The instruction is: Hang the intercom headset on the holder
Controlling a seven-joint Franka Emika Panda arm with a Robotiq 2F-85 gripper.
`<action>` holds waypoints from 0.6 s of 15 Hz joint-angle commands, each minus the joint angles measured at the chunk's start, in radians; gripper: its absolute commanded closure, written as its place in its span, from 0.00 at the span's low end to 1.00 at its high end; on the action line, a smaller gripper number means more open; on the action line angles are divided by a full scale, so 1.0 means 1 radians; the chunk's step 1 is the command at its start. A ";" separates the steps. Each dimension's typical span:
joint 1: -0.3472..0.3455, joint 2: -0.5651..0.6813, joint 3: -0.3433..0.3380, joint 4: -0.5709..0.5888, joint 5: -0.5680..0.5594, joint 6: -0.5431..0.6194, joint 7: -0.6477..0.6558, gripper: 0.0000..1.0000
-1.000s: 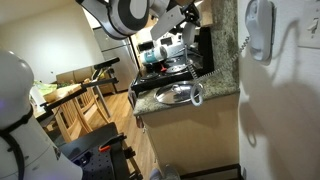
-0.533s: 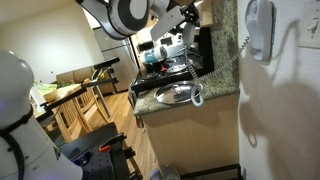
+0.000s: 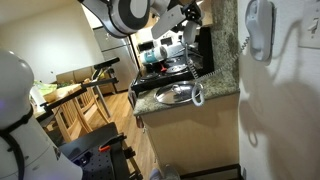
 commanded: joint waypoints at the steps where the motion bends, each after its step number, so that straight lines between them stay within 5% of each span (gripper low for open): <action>1: 0.010 -0.010 0.013 0.079 0.088 0.000 0.071 0.66; 7: 0.032 0.072 0.030 0.218 0.241 0.000 0.255 0.66; 8: -0.173 0.105 0.226 0.237 0.238 -0.003 0.309 0.66; 9: -0.215 0.130 0.269 0.256 0.261 -0.001 0.340 0.66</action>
